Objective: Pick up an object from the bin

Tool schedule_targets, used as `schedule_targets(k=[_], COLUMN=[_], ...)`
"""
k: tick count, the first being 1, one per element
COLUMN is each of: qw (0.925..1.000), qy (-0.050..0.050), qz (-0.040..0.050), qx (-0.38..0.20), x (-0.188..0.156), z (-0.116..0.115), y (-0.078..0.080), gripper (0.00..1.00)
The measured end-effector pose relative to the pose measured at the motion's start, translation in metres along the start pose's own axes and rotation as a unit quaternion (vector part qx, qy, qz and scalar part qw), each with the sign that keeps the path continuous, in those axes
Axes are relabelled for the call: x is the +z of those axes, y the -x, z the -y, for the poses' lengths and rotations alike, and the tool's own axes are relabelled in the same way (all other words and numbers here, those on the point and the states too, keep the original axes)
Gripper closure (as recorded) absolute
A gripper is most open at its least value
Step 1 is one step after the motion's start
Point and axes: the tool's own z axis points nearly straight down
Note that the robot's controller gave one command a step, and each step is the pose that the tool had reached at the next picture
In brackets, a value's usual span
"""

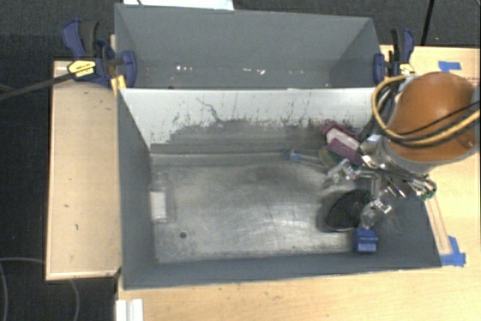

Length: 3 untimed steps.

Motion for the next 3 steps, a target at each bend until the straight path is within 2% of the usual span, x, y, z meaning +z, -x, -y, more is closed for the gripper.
schedule_targets(k=[1,2,3], qw=[1.0000,1.0000,1.0000], qy=[0.002,0.002,0.002], qz=[0.0011,0.0007,0.0010], qx=[0.000,0.002,0.004], x=[0.0000,0.0005,0.0003], z=[-0.0034,-0.0033,-0.0032], y=[0.0034,0.0031,0.0035], gripper=[1.00,0.00,1.00])
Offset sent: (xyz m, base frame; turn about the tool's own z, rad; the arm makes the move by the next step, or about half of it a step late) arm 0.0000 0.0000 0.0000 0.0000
